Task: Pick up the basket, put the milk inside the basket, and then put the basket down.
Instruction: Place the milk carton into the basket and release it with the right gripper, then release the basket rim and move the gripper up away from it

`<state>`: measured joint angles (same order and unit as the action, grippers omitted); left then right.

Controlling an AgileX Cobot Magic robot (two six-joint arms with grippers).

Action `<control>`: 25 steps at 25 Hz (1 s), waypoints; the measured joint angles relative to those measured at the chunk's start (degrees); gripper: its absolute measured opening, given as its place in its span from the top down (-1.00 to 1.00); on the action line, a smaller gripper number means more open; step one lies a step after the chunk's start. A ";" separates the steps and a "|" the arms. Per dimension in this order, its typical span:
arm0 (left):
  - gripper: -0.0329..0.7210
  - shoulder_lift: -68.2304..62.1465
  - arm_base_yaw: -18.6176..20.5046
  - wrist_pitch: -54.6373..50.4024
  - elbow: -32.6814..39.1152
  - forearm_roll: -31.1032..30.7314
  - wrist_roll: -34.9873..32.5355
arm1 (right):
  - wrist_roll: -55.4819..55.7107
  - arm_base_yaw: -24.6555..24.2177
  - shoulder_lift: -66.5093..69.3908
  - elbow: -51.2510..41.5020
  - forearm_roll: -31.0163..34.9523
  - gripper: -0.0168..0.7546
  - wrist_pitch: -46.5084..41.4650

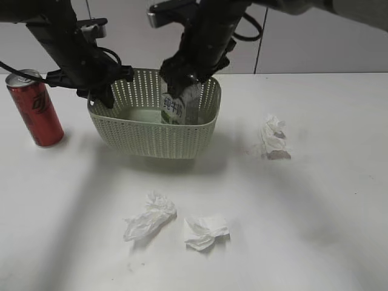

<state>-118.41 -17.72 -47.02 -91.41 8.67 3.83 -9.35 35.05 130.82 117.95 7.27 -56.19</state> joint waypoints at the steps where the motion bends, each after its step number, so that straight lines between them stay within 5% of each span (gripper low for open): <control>1: 0.91 0.00 0.00 0.00 0.00 0.02 -0.07 | 0.00 0.00 -0.89 0.51 -0.06 -0.57 -0.18; 13: 0.91 0.00 0.00 0.00 0.00 0.20 -0.07 | 3.15 -6.15 -24.53 -5.69 -4.76 -0.69 -10.44; 20: 0.91 0.00 0.00 0.00 0.00 0.32 -0.07 | 6.28 -17.91 -42.15 -33.52 -7.27 -0.66 -11.32; 25: 0.91 -0.25 0.00 1.23 0.00 1.41 -0.07 | 6.45 -19.84 -59.21 -54.64 -6.75 -0.60 -6.31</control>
<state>-118.66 -17.72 -45.79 -91.41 10.08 3.76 -2.90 15.20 71.62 63.31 0.51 -62.50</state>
